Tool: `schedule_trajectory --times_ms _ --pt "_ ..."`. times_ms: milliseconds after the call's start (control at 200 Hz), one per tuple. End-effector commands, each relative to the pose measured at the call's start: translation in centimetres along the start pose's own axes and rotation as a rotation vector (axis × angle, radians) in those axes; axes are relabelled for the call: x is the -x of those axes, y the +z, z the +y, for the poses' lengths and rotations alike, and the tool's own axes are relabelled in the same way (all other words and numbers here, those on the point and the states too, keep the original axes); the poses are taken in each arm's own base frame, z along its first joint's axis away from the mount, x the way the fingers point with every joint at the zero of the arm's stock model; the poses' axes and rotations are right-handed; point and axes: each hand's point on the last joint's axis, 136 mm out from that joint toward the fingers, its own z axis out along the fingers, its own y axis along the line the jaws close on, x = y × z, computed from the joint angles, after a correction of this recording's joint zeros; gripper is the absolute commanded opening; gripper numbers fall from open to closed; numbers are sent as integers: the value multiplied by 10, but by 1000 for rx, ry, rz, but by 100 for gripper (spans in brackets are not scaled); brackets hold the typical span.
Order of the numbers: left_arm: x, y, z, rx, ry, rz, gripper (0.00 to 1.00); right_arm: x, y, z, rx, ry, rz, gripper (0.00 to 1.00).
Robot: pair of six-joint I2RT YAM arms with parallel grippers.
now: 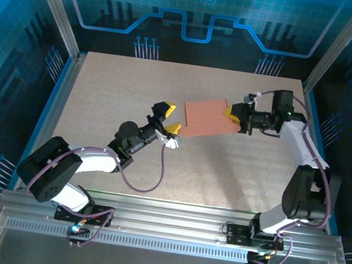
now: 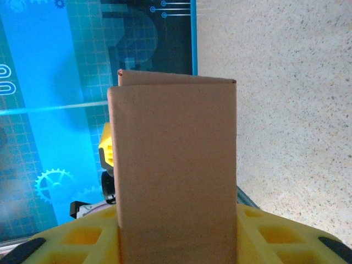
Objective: Fold the paper box
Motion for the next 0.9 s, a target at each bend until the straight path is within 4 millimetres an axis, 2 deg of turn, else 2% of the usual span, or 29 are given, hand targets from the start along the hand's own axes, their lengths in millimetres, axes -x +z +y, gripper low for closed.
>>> schedule_trajectory --times_ms 0,140,215,350,490,720,895 --pt "14 2 12 51 109 -33 88 -12 5 9 29 3 51 45" --pt "24 3 10 44 140 -58 81 -11 7 11 29 4 57 45" --pt "28 6 1 15 159 -57 80 -12 8 12 27 3 62 45" --pt "40 5 5 40 151 -88 71 -14 7 10 15 -2 62 45" --pt "50 5 4 38 149 -113 67 -15 9 7 12 7 68 45" --pt "50 5 5 45 110 -113 56 -14 9 6 5 14 66 46" --pt "49 4 7 60 70 -110 52 -13 8 4 0 22 62 46"
